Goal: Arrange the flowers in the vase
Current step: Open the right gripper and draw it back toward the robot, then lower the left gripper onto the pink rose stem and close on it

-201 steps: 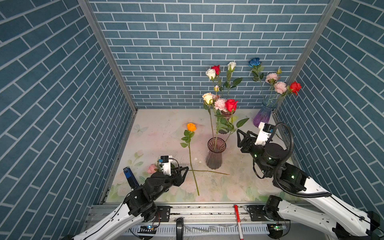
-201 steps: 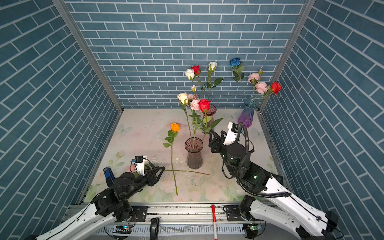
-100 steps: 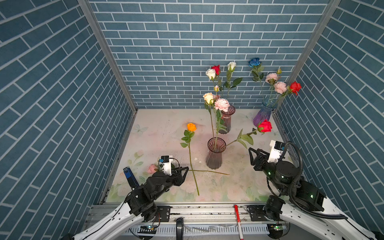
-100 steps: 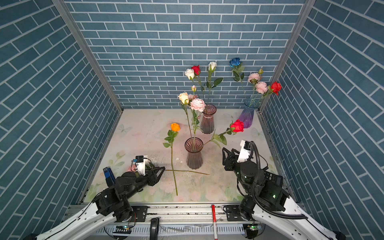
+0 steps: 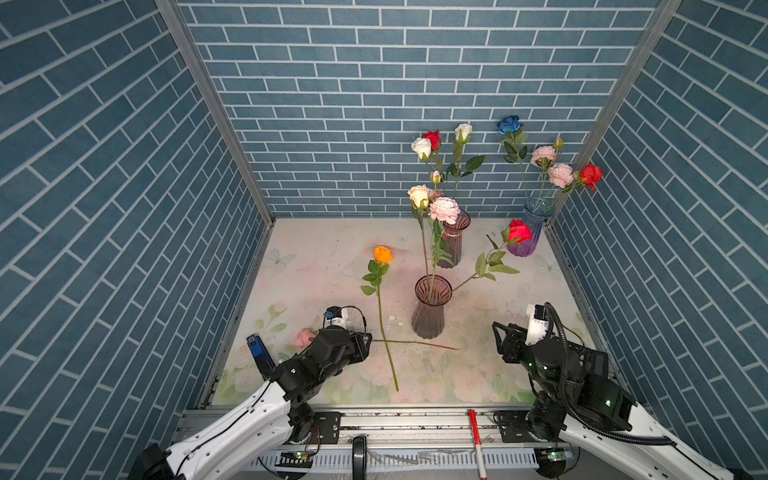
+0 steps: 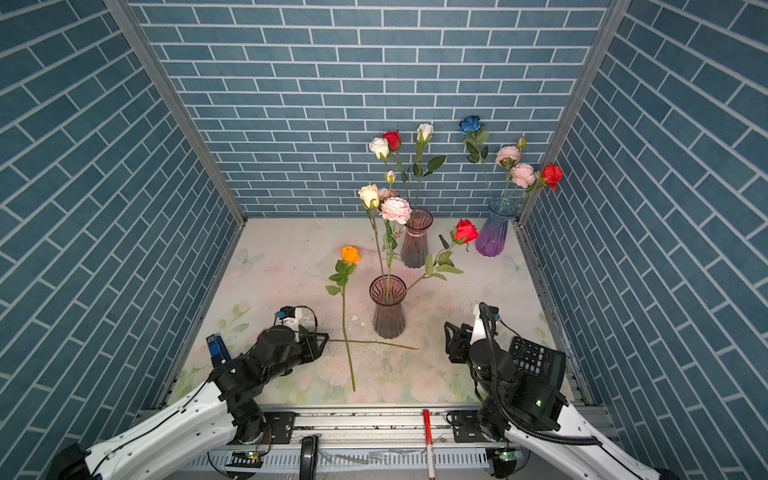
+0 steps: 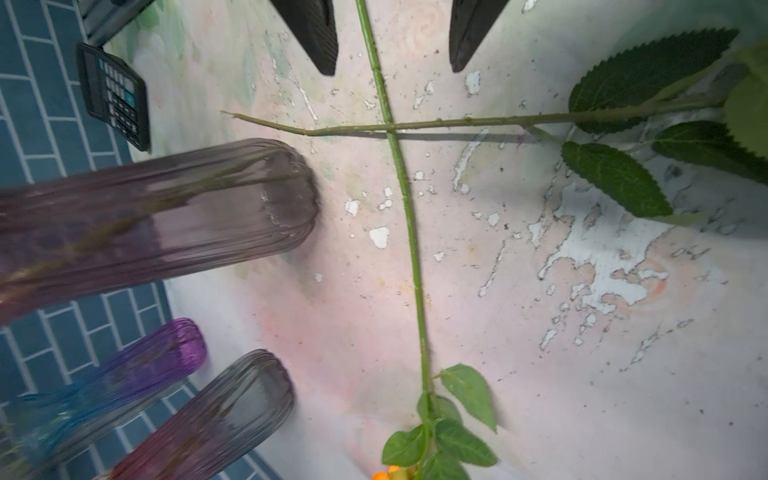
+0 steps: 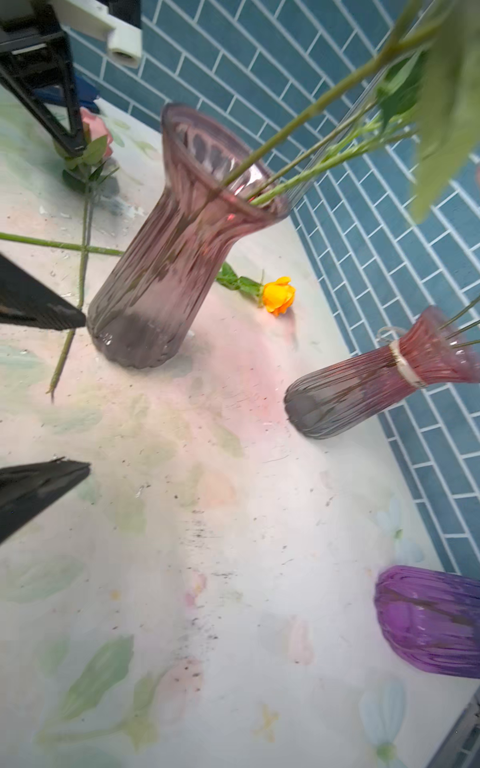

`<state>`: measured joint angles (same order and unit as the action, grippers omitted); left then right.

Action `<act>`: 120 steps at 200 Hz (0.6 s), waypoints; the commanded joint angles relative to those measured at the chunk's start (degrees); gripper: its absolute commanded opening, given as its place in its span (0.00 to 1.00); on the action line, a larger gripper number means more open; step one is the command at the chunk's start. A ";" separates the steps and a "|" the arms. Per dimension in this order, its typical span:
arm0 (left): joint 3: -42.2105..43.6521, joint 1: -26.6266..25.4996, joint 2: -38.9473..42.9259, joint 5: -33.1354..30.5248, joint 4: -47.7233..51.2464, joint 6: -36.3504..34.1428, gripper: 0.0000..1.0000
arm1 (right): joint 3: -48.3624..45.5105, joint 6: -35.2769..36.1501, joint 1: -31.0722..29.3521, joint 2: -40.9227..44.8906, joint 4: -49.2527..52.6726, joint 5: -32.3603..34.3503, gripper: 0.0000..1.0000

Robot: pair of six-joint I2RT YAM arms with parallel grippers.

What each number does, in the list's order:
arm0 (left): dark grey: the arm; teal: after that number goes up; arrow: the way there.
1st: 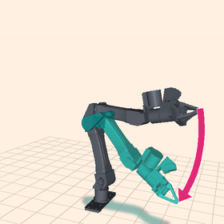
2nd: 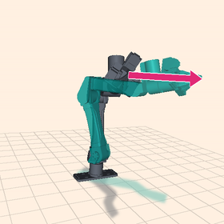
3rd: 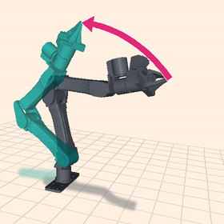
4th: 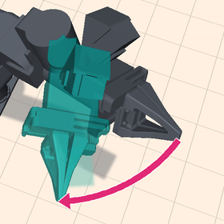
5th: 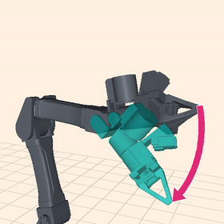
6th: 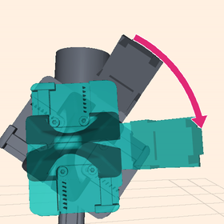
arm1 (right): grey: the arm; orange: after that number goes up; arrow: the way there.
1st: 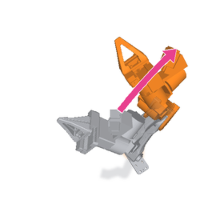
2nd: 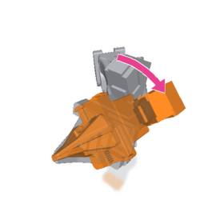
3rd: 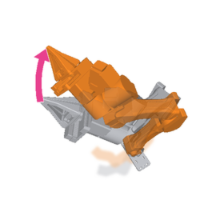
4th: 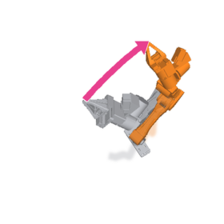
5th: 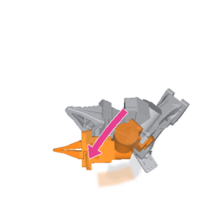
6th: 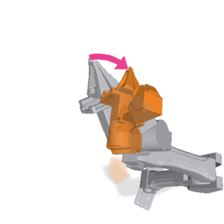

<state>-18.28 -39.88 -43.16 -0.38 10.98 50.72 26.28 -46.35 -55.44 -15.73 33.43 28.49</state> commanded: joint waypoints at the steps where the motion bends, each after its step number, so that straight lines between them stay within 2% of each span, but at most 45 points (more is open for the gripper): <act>1: -4.12 3.78 -9.28 7.35 -1.69 -1.01 0.38 | -1.35 -3.31 0.12 3.26 1.56 -0.70 0.52; 21: -8.30 4.37 -17.45 7.91 0.66 -0.68 0.34 | -2.46 -4.22 0.13 5.85 2.65 0.38 0.52; 38: -10.67 4.28 -20.29 7.50 3.66 2.25 0.34 | -3.14 -4.53 0.16 7.93 3.47 0.84 0.52; 58: -9.42 3.73 -18.67 7.88 1.95 11.10 0.35 | -3.89 -5.30 0.18 10.34 4.57 1.59 0.52; 77: -8.42 2.32 -15.44 4.56 3.99 21.94 0.37 | -4.30 -5.83 0.16 12.24 5.76 2.08 0.51; 99: -9.72 1.47 -13.72 0.61 11.09 34.32 0.37 | -4.66 -6.03 0.11 14.29 6.76 2.17 0.51; 120: -15.31 1.47 -14.94 -2.78 22.68 39.59 0.37 | -4.73 -6.08 0.16 15.64 7.42 2.27 0.51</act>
<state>-28.58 -38.17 -57.25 2.42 19.81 77.87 21.98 -49.82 -55.44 -1.65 38.70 29.21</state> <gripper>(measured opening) 0.366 0.509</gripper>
